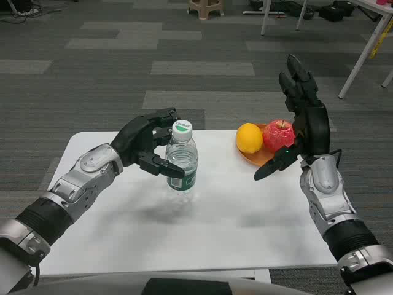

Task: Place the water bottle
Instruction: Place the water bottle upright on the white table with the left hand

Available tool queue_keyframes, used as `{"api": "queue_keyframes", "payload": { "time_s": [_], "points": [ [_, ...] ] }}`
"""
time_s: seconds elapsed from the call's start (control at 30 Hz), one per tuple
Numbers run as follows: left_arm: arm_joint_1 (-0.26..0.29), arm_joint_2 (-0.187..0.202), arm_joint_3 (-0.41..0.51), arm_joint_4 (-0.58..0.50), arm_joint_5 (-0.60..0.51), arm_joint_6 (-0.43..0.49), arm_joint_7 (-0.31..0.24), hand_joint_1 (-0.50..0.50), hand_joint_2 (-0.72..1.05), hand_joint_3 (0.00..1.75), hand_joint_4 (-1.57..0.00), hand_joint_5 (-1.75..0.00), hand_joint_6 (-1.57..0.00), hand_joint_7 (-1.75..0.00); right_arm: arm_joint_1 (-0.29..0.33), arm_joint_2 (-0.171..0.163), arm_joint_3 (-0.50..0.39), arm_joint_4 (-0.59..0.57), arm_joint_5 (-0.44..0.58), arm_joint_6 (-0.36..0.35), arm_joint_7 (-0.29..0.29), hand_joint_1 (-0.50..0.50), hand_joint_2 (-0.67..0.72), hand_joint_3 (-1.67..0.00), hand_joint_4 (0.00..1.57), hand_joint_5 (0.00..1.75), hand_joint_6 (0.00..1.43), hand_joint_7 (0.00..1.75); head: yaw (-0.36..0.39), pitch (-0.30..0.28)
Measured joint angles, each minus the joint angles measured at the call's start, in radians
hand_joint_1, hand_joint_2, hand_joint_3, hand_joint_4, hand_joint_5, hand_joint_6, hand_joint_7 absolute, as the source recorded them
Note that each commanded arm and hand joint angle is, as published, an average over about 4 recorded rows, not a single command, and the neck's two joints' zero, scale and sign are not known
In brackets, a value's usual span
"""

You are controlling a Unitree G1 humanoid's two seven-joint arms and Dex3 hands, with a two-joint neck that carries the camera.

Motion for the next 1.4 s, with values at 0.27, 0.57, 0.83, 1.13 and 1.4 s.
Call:
{"api": "queue_keyframes", "payload": {
  "time_s": [0.27,0.57,0.83,1.13,1.4],
  "points": [
    [-0.032,-0.022,-0.075,0.186,-0.137,-0.32,0.02,-0.04,0.78,0.52,-0.97,-1.75,-1.36,-1.54,-0.053,-0.002,0.019,0.066,0.004,-0.001,0.0,-0.46,0.47,-0.16,0.0,0.0,0.0,0.14,0.003,-0.006],
    [-0.055,-0.029,-0.077,0.192,-0.146,-0.347,0.025,-0.03,0.78,0.52,-0.97,-1.75,-1.36,-1.54,-0.064,-0.002,0.028,0.069,0.006,-0.001,0.0,-0.46,0.47,-0.12,0.0,0.0,0.0,0.14,0.006,0.003],
    [-0.055,-0.029,-0.077,0.192,-0.141,-0.347,0.026,-0.03,0.78,0.52,-0.97,-1.75,-1.36,-1.54,-0.064,-0.002,0.029,0.069,0.007,-0.001,0.0,-0.46,0.47,-0.12,0.0,0.0,0.0,0.14,0.005,0.004],
    [-0.055,-0.028,-0.077,0.192,-0.025,-0.345,0.029,-0.03,0.78,0.52,-0.97,-1.75,-1.36,-1.54,-0.064,-0.002,0.029,0.068,0.008,-0.001,0.0,-0.46,0.47,-0.12,0.0,0.0,0.0,0.14,0.006,0.001],
    [-0.061,-0.028,-0.106,0.244,0.033,-0.323,0.028,-0.04,0.78,0.52,-0.97,-1.75,-1.36,-1.54,-0.064,-0.002,0.029,0.068,0.008,-0.001,0.0,-0.46,0.47,-0.1,0.0,0.0,0.0,0.14,0.002,-0.004]
  ]
}}
